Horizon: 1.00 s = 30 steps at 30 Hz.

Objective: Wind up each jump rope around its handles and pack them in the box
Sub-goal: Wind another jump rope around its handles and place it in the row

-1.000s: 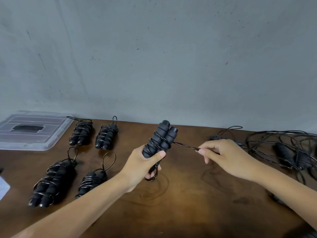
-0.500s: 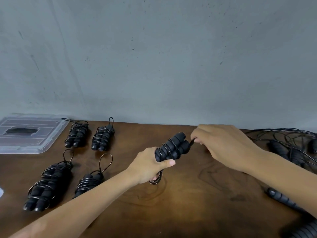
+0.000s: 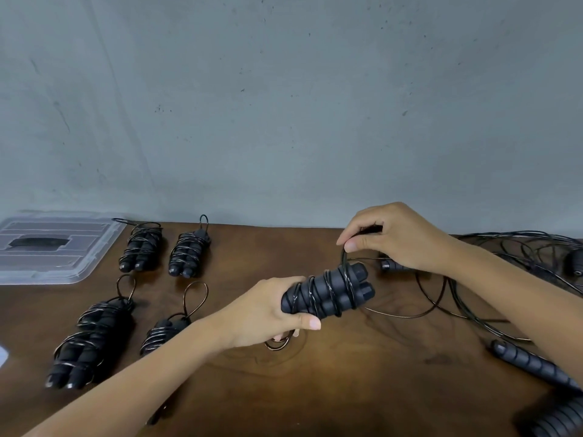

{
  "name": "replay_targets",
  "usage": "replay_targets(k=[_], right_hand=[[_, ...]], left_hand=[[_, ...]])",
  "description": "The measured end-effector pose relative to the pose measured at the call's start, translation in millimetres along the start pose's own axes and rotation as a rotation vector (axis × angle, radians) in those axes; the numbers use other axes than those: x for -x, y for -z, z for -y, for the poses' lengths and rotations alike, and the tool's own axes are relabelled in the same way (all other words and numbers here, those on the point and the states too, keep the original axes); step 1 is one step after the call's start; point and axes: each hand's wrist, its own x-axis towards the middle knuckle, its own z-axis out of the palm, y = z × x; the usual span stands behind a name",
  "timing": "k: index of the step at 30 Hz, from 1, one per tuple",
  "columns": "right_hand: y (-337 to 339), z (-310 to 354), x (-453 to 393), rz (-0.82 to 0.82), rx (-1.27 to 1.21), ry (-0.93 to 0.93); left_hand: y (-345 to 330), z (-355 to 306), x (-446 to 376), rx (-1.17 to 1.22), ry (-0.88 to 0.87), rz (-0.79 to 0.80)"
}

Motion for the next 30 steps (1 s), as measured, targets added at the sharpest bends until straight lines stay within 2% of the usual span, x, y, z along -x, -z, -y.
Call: replay_targets(k=[7,14,20,30], right_hand=[[-22.3,-8.2,9.9,-0.024,-0.14,-0.024],[-31.5,-12.7,21.3,-0.079,0.053,-0.03],[-28.6,-16.1,29.5,-0.096,0.11,-0.071],[-30.6,5.6,33.1,-0.08,0.354,0.013]], left_hand=[[-16.8,10.7,13.4,0.313,-0.062,-0.061],[-27.3,16.3,16.5,0.542,-0.104,-0.154],[-19.7,20.2,16.8,0.708,-0.05,-0.293],[-13.1,22.9,18.6,0.783,0.081,-0.387]])
